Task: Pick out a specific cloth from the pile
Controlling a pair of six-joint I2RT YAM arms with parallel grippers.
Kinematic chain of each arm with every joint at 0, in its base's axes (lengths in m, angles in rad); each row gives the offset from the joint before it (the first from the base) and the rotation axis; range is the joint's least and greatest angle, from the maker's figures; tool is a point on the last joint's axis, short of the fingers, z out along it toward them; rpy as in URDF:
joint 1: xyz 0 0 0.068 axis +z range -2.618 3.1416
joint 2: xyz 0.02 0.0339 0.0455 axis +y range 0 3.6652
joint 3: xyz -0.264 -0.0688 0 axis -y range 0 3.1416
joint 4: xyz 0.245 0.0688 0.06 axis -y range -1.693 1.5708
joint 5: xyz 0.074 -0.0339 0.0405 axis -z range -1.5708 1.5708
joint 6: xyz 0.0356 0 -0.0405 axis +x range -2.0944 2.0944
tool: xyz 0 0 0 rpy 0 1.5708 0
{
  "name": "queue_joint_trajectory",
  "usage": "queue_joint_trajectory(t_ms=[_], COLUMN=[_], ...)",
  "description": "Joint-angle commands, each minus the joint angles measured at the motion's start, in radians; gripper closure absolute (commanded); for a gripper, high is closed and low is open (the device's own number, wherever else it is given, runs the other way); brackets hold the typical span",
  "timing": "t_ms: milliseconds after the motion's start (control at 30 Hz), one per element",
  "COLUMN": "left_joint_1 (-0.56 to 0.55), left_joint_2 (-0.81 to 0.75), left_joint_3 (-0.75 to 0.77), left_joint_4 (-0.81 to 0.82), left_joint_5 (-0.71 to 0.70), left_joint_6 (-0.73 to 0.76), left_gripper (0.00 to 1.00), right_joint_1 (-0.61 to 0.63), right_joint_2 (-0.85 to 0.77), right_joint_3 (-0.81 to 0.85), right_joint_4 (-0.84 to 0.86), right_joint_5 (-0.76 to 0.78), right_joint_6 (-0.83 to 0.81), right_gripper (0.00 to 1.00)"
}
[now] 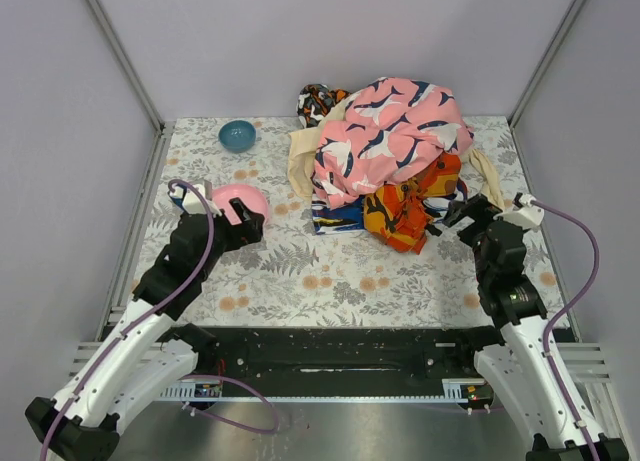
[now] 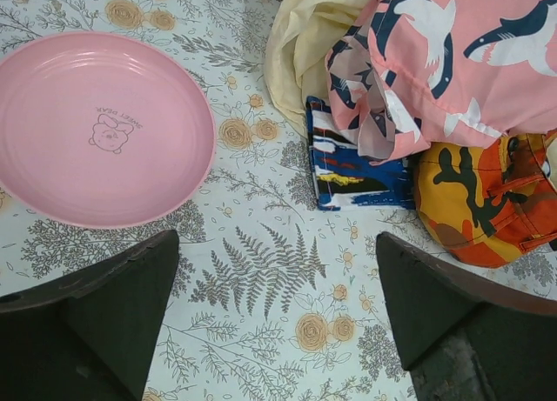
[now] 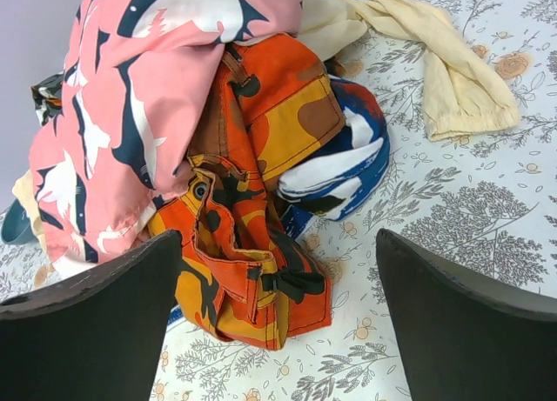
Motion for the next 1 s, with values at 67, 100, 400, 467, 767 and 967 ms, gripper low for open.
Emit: queue_joint_trajectory(t_ms=[67,100,400,467,767,967], left_joint_1=[0.001,0.001,0.001,0.001,0.003,0.001], left_joint_2=[-0.019,-0.016,-0.005,-0.002,-0.039,-0.065], left_joint_3=[-0.010,-0.012,-0.036,-0.041,-0.059,-0.072], left_joint_4=[0.065,0.066,0.091,0.105,0.077,0.065], left_joint_5=[0.000,0.001,0.020,0.026,0.033,0.000], left_joint_6=[0.029,0.029,0.050,0.058,0.069,0.085], left_gripper=[0.01,0.01,0.01,0.01,0.01,0.01], right_joint_1=[-0.003,-0.003,-0.002,0.013,0.316,0.322], right_joint_2=[-0.032,-0.037,0.087,0.188,0.719,0.911], right_joint_3=[-0.054,-0.068,-0.034,0.026,0.527,0.690], right_joint_4=[0.128,0.153,0.215,0.199,0.031,-0.212], right_joint_5=[-0.073,-0.092,-0.415,-0.470,-0.453,-0.557], right_joint_6=[-0.053,-0.066,-0.214,-0.276,-0.964,-1.631], right_gripper=[0.01,0.01,0.00,0.01,0.00,0.01])
